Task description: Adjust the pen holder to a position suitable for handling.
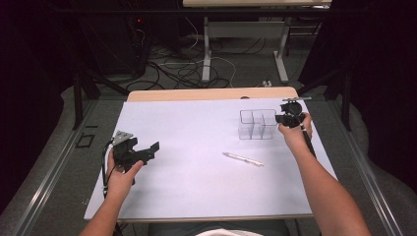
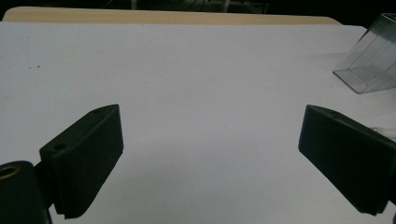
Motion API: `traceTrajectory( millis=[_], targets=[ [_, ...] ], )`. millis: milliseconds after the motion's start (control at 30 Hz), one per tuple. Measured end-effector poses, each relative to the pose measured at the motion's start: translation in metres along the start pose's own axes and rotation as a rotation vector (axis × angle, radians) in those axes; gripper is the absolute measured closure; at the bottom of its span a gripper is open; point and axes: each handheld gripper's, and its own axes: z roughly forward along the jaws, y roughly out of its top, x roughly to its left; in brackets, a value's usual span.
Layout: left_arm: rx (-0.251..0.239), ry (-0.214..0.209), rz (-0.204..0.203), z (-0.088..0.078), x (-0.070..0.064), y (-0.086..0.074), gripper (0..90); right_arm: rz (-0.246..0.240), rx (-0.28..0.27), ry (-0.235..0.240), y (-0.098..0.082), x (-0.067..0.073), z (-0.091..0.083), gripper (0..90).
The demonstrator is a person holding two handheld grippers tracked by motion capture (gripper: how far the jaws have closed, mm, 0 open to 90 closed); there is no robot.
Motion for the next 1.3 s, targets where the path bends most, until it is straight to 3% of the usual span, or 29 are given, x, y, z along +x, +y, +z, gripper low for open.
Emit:
traceTrajectory(
  millis=[333, 900, 1300],
  targets=[
    [-0.001, -0.001, -0.006, 0.000, 0.000, 0.000, 6.6, -0.007, -0.003, 0.032, -0.002, 0.011, 0.001, 89.8],
    [-0.001, -0.002, -0.006, 0.000, 0.000, 0.000, 6.6, -0.051, 0.003, 0.100, -0.003, 0.048, 0.004, 89.7],
    [0.000, -0.002, 0.001, 0.000, 0.000, 0.000, 6.6, -0.054, 0.006, 0.134, -0.002, 0.068, 0.008, 89.7]
  ],
)
